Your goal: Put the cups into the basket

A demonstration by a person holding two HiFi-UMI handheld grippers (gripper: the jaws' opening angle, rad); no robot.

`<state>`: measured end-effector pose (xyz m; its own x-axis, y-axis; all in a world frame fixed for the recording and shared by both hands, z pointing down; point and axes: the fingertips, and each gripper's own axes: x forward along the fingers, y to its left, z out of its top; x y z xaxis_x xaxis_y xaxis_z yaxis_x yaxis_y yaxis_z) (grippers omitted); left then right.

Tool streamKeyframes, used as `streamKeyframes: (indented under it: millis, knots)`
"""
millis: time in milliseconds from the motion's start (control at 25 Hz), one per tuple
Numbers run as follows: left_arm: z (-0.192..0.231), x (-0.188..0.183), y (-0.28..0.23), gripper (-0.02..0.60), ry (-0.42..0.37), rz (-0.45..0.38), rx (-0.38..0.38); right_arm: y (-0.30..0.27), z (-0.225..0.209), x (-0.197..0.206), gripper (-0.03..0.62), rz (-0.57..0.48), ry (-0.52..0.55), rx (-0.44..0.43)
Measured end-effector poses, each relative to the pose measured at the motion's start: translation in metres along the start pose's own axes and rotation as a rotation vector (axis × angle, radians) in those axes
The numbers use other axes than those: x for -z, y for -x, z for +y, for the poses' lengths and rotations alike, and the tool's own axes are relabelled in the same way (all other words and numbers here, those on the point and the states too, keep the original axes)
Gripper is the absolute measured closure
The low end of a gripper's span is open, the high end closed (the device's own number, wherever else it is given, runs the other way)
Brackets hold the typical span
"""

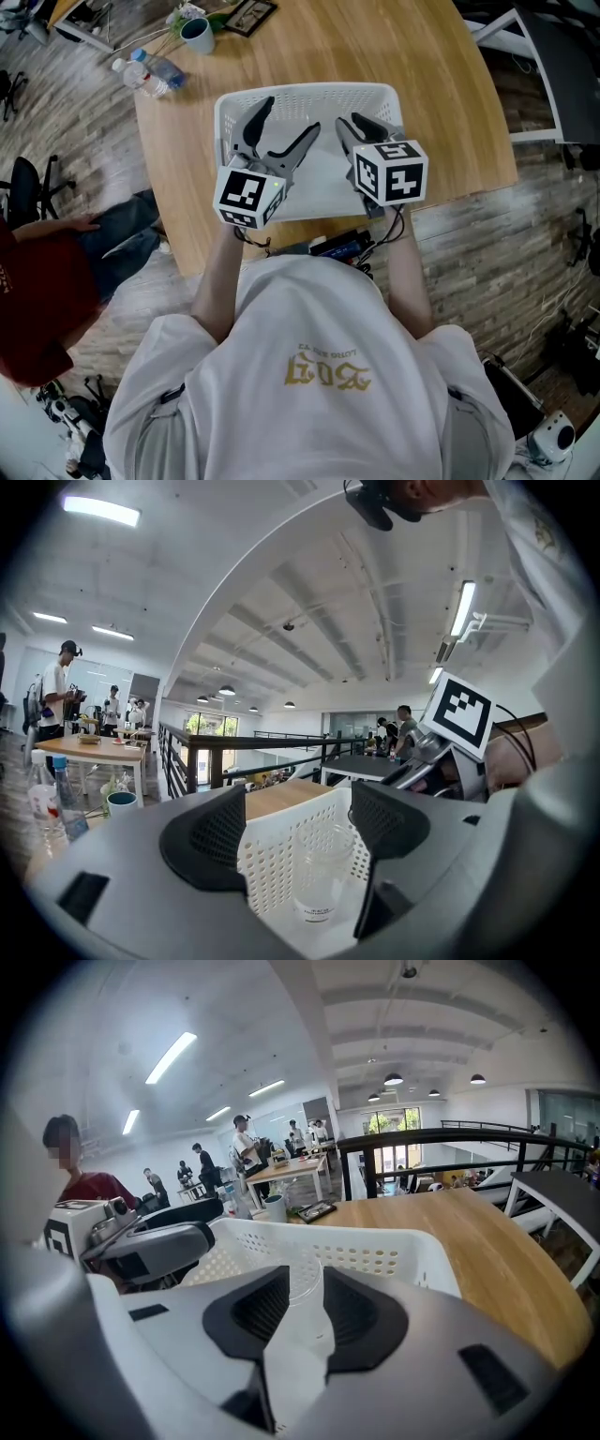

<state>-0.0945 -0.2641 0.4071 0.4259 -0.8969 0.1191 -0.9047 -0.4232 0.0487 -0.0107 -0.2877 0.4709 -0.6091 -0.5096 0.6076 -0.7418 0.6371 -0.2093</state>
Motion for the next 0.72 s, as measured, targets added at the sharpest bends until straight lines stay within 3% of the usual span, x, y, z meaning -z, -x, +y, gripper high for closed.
streamKeyframes:
  millis: [240, 440, 600, 720]
  knots:
    - [0.01, 0.004, 0.003, 0.233, 0.059, 0.034, -0.048, 0.011, -0.001, -0.011, 0.493, -0.064, 0.005, 0.026]
    - [0.006, 0.004, 0.008, 0.319, 0.008, 0.057, -0.078, 0.024, 0.001, -0.013, 0.494, -0.115, 0.0, 0.031]
    - [0.008, -0.004, 0.016, 0.365, -0.011, 0.046, -0.144, 0.04, 0.003, -0.019, 0.507, -0.182, 0.005, 0.055]
    - [0.012, -0.013, 0.026, 0.448, -0.012, 0.028, -0.195, 0.052, 0.005, -0.025, 0.532, -0.235, 0.024, 0.081]
